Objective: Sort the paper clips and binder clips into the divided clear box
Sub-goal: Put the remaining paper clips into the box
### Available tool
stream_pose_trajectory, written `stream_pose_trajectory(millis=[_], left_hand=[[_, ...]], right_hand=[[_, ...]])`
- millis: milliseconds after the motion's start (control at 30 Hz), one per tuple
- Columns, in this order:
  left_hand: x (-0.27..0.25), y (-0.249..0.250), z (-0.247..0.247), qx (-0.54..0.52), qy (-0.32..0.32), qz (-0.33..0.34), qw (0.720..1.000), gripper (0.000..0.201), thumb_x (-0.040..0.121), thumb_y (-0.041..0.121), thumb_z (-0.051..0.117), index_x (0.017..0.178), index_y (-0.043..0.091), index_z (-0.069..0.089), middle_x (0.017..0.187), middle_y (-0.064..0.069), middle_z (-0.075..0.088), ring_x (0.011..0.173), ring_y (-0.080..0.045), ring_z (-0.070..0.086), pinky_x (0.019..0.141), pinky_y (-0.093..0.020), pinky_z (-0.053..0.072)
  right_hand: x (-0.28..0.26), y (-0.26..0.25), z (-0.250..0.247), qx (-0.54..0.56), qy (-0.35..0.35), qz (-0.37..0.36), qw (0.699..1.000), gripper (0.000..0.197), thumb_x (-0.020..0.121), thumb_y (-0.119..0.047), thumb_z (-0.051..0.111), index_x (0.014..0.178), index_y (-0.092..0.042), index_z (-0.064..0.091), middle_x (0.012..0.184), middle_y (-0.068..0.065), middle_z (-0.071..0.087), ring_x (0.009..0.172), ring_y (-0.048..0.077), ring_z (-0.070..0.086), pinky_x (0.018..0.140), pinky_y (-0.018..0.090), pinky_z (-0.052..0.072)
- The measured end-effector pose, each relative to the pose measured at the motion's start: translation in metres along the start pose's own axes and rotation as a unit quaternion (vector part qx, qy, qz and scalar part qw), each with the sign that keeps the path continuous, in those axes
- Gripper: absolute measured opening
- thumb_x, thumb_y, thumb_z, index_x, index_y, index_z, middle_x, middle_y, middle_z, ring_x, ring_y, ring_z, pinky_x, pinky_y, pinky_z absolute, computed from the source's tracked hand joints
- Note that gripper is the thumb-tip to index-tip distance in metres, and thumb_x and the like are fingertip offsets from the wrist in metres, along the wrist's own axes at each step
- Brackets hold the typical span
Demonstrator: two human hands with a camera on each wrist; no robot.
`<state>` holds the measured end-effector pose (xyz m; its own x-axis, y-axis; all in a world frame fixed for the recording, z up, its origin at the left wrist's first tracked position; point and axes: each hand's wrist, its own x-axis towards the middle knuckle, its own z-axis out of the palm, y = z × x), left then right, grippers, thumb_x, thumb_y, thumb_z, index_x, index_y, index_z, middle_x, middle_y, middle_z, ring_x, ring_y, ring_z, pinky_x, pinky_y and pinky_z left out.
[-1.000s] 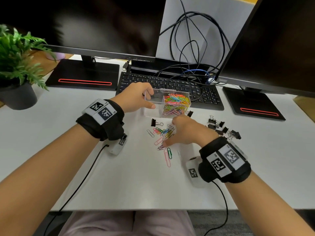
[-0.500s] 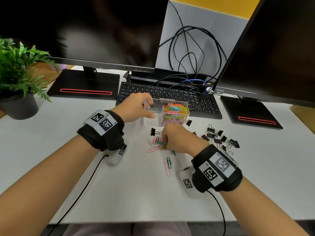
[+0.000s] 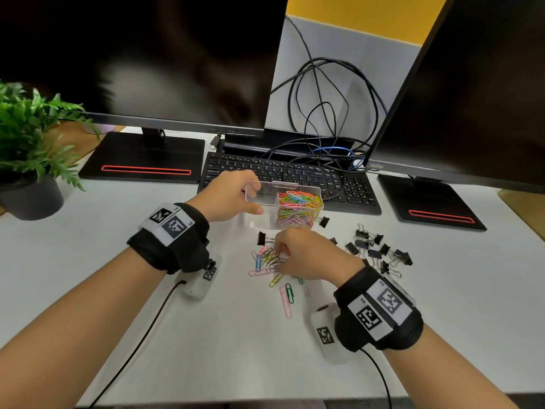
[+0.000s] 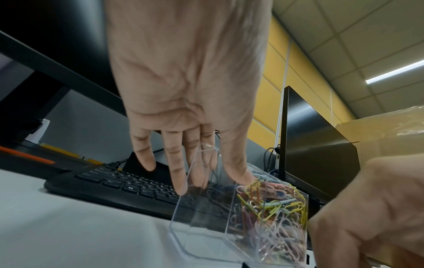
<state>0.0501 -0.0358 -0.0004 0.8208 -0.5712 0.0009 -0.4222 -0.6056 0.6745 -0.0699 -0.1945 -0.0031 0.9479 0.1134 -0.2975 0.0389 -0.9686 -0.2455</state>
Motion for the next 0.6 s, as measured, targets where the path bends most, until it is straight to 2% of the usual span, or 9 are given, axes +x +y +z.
stream_pose_trajectory(millis=[133,200,300,400,600], left_hand=[[0.0014,-0.0002,-0.0019,0.001,0.002,-0.001,1.000,0.043,0.076,0.028,0.082,0.111,0.020,0.059,0.102,0.001,0.065,0.092,-0.023,0.063,0.088,-0.045,0.053],[0.0022,0.0001,-0.0032,0.004,0.001,-0.004,1.000,0.043,0.076,0.028,0.081,0.112,0.020,0.059,0.102,0.001,0.065,0.091,-0.023,0.063,0.087,-0.044,0.054],[0.0021,-0.0002,-0.0028,0.010,0.001,-0.005,1.000,0.043,0.076,0.029,0.081,0.112,0.020,0.059,0.102,0.003,0.065,0.090,-0.022,0.064,0.087,-0.044,0.054],[0.0011,0.0002,-0.0022,0.004,0.004,-0.002,1.000,0.043,0.076,0.028,0.082,0.112,0.019,0.060,0.102,0.003,0.066,0.091,-0.023,0.064,0.087,-0.043,0.054],[0.0020,0.0001,-0.0036,0.011,0.009,-0.006,1.000,0.043,0.077,0.029,0.080,0.113,0.020,0.058,0.103,0.002,0.065,0.089,-0.020,0.063,0.085,-0.040,0.054]], right_hand=[[-0.0027,-0.0025,-0.0003,0.001,-0.027,-0.002,1.000,0.052,0.071,-0.040,0.078,0.113,-0.020,0.055,0.105,-0.002,0.050,0.094,0.021,0.053,0.073,0.033,0.045],[-0.0031,-0.0028,-0.0005,0.002,-0.043,0.004,0.999,0.057,0.068,-0.039,0.081,0.114,-0.019,0.053,0.109,0.000,0.049,0.097,0.023,0.052,0.077,0.036,0.048],[-0.0004,-0.0027,-0.0005,0.006,-0.033,0.004,0.999,0.044,0.069,-0.028,0.081,0.104,-0.016,0.057,0.106,0.002,0.052,0.094,0.024,0.054,0.075,0.035,0.048],[0.0037,-0.0027,-0.0002,-0.002,-0.013,-0.004,1.000,0.033,0.074,-0.019,0.077,0.103,-0.013,0.061,0.103,0.004,0.058,0.091,0.025,0.057,0.072,0.031,0.047],[0.0053,-0.0008,0.0025,-0.010,0.017,-0.020,1.000,0.016,0.080,-0.004,0.065,0.095,-0.010,0.066,0.102,0.010,0.062,0.089,0.028,0.059,0.073,0.034,0.050]])
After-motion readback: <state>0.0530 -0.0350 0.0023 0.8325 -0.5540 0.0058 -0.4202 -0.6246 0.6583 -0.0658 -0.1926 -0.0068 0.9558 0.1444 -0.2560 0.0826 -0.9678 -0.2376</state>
